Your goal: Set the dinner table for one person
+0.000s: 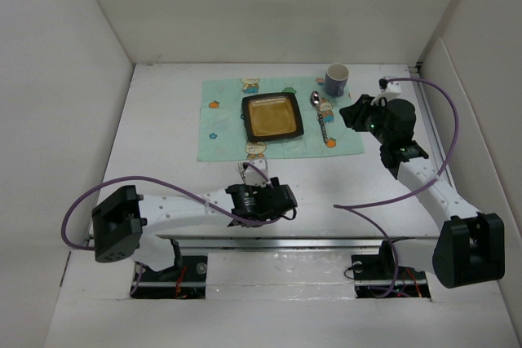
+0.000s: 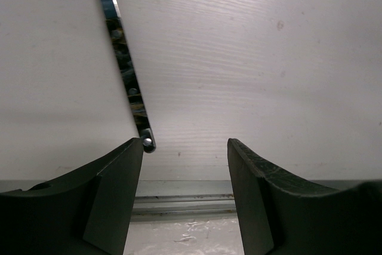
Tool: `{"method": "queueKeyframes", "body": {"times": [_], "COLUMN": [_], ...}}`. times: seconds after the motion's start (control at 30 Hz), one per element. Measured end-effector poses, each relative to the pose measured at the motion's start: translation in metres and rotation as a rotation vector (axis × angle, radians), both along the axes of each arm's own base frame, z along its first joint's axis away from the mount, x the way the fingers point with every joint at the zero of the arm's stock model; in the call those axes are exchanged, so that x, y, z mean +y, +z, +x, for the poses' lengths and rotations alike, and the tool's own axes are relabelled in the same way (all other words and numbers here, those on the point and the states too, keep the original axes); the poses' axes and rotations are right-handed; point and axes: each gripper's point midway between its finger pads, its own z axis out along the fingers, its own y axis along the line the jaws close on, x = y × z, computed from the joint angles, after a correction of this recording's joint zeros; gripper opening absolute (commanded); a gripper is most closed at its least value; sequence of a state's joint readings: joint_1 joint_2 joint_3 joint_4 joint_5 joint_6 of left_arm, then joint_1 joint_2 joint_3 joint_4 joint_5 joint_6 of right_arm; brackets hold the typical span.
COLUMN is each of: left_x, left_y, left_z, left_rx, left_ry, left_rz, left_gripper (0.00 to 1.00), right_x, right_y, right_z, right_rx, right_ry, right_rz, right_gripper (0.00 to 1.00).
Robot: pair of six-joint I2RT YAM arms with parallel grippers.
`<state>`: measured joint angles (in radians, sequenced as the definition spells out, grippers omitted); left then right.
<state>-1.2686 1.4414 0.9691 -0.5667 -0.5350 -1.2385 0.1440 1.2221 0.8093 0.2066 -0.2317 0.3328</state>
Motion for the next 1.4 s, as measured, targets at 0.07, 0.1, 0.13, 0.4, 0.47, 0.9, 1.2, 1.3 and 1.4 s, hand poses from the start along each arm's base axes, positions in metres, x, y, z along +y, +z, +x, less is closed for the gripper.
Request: {"method": "queueKeyframes", "body": {"times": [0.07, 0.1, 0.13, 0.4, 0.47, 0.9, 1.2, 1.3, 1.4], "left_x": [0.012, 0.018, 0.024, 0.046, 0.046, 0.046, 0.039, 0.051, 0.05], "left_y": [-0.004, -0.006, -0.008, -0.03, -0.041, -0.068, -0.067, -0.052, -0.004], "left_z": [0.001, 0.003, 0.005, 0.029, 0.031, 0.051, 0.06, 0.056, 0.073], "left_rx": [-0.006, -0.006, -0.009, -0.017, -0.01, -0.015, -0.023, -0.023, -0.082], "left_ry": [0.061, 0.088, 0.115, 0.232, 0.234, 0.227, 0.195, 0.168, 0.116], "left_rz": [-0.036, -0.057, -0.071, -0.074, -0.04, 0.126, 0.179, 0.214, 0.158], "left_gripper": [0.56, 0.56, 0.56, 0.55, 0.51, 0.34, 0.0, 0.0, 0.0], "right_x": [-0.005, -0.009, -0.011, -0.013, -0.011, -0.009, -0.014, -0.02, -0.024], "right_y": [0.005, 0.008, 0.01, 0.005, 0.0, -0.004, -0.004, -0.005, -0.007], "right_z": [0.0, -0.001, -0.001, -0.001, 0.0, 0.001, 0.002, 0.003, 0.002], "right_rx": [-0.013, -0.022, -0.031, -0.023, -0.011, -0.001, -0.001, 0.002, 0.006], "right_ry": [-0.016, -0.027, -0.034, -0.021, -0.008, 0.002, -0.019, -0.039, -0.054], "right_rz": [0.009, 0.015, 0.02, 0.049, 0.051, 0.052, 0.05, 0.053, 0.06], "right_gripper": [0.46, 0.46, 0.46, 0.46, 0.46, 0.46, 0.46, 0.46, 0.46]}}
